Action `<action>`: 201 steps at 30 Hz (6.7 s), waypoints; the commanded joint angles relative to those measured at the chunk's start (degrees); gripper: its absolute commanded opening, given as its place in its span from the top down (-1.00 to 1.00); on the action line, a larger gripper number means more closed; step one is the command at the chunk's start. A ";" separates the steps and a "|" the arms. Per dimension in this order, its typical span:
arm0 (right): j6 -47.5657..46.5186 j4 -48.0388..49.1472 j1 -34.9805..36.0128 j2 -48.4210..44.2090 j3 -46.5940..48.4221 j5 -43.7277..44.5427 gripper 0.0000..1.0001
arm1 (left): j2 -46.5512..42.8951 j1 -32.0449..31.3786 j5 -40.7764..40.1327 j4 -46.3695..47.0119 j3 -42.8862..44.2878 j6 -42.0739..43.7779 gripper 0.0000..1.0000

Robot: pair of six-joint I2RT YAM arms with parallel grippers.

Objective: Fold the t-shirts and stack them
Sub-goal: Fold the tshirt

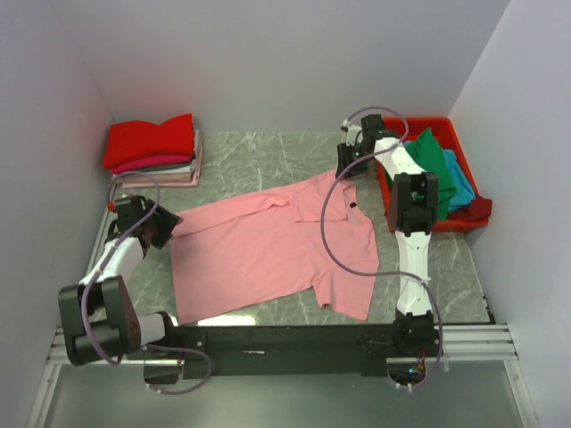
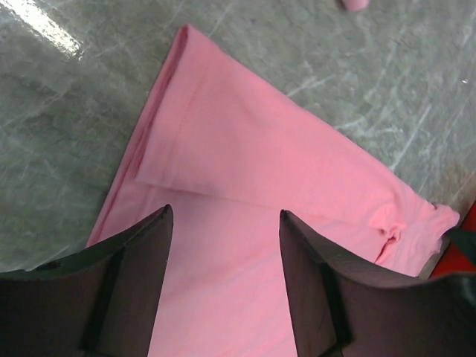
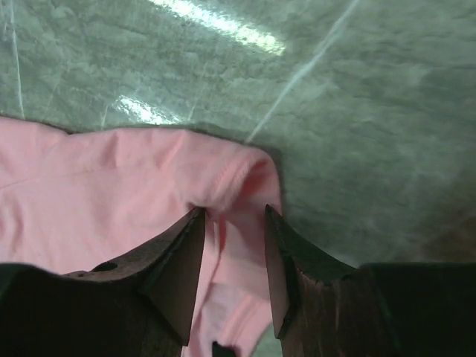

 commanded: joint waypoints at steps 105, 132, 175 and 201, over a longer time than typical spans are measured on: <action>-41.82 -2.62 7.40 -73.58 -66.63 -27.24 -0.56 | -9.32 -47.14 -21.44 -46.65 -5.82 -48.58 0.20; -72.16 -19.61 23.21 -83.78 -83.49 0.60 -0.32 | -14.23 -47.05 -21.62 -49.01 -3.01 -43.48 0.99; -82.18 -11.77 35.87 -80.53 -94.93 10.47 0.67 | -14.58 -47.05 -19.07 -45.06 -4.95 -42.25 0.99; -67.85 -6.77 11.36 -81.41 -72.70 0.10 0.99 | -17.83 -42.31 -23.12 -47.87 0.06 -38.39 0.99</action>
